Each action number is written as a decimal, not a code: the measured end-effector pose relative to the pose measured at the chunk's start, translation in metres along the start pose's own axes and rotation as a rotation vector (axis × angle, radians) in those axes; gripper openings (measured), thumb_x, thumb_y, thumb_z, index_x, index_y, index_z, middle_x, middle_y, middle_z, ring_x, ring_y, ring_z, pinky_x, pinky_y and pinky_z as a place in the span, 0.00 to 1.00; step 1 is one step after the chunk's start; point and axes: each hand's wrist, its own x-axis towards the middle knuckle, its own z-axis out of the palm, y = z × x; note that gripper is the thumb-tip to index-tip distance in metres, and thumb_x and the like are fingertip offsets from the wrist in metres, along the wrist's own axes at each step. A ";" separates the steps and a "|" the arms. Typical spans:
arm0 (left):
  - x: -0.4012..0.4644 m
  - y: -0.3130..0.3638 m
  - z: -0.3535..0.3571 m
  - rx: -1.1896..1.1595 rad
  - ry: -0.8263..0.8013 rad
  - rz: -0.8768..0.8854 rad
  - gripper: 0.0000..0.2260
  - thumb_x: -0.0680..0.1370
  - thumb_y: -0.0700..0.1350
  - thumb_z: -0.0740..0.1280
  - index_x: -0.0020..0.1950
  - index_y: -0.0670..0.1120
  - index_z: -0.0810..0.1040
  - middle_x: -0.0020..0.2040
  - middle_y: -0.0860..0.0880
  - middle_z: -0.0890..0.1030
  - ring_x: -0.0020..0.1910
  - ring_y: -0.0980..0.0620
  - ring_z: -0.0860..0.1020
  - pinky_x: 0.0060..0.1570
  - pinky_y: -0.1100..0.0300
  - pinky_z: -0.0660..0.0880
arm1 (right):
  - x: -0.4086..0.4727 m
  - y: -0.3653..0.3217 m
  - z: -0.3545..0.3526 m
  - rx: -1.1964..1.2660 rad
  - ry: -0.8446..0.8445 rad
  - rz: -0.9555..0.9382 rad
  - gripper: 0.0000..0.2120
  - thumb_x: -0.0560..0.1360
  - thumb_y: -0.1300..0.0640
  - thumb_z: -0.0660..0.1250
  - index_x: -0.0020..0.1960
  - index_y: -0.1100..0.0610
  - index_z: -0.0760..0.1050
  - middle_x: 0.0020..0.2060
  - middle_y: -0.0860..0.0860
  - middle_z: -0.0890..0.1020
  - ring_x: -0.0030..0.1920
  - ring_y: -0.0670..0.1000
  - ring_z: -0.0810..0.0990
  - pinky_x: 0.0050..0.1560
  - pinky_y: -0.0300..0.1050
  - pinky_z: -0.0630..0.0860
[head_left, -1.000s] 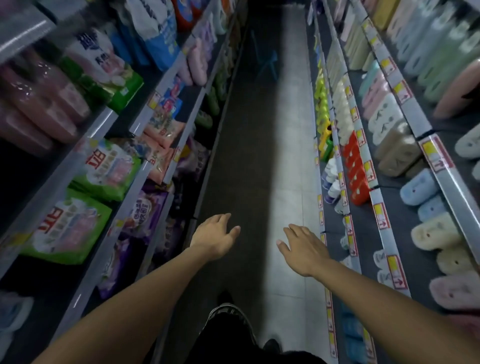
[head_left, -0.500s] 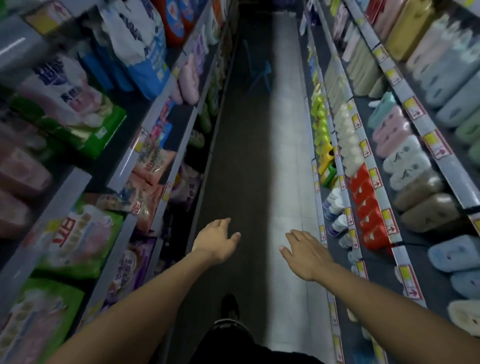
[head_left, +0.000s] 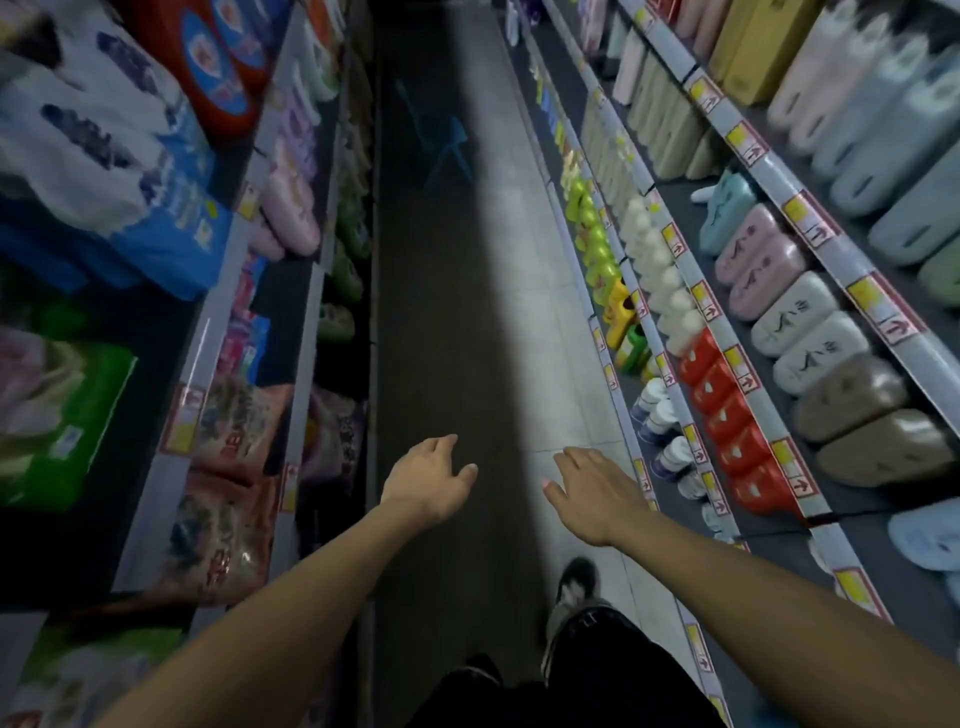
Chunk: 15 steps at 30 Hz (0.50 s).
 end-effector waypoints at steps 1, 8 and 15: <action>0.014 0.004 -0.005 0.009 -0.003 0.002 0.31 0.84 0.61 0.58 0.84 0.48 0.59 0.82 0.47 0.65 0.80 0.46 0.64 0.77 0.50 0.62 | 0.012 0.005 -0.005 0.010 -0.001 0.000 0.30 0.84 0.39 0.51 0.76 0.58 0.66 0.75 0.55 0.70 0.74 0.58 0.67 0.75 0.54 0.66; 0.117 0.042 -0.043 0.029 0.006 -0.002 0.31 0.84 0.61 0.59 0.84 0.48 0.59 0.81 0.46 0.65 0.80 0.45 0.64 0.77 0.50 0.63 | 0.115 0.047 -0.064 0.065 0.026 -0.014 0.30 0.84 0.40 0.51 0.77 0.59 0.66 0.75 0.56 0.70 0.75 0.58 0.66 0.75 0.54 0.65; 0.218 0.098 -0.088 -0.011 0.027 -0.065 0.31 0.83 0.61 0.59 0.83 0.49 0.60 0.81 0.46 0.66 0.80 0.45 0.64 0.76 0.50 0.64 | 0.209 0.096 -0.137 0.107 0.007 -0.016 0.30 0.85 0.40 0.50 0.79 0.58 0.63 0.77 0.55 0.68 0.76 0.57 0.65 0.75 0.54 0.65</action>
